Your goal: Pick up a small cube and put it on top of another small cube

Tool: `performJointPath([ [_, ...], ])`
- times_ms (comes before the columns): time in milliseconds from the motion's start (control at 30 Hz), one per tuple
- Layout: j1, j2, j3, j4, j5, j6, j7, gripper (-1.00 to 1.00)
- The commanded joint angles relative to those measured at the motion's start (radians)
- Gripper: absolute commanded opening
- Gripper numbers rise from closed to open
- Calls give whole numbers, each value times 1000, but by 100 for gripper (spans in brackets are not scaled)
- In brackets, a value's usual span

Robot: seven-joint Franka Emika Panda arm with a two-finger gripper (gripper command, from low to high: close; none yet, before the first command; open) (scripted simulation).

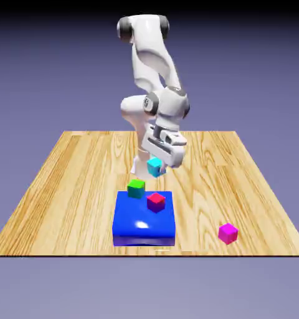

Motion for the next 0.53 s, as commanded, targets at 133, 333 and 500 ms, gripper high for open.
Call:
performJointPath([
  [133, -20, -70, -42, -19, -116, -86, 174, -100],
  [333, -102, 147, -83, -31, -315, 136, 307, -100],
  [500, -103, 150, -83, -31, -318, 139, 309, 100],
])
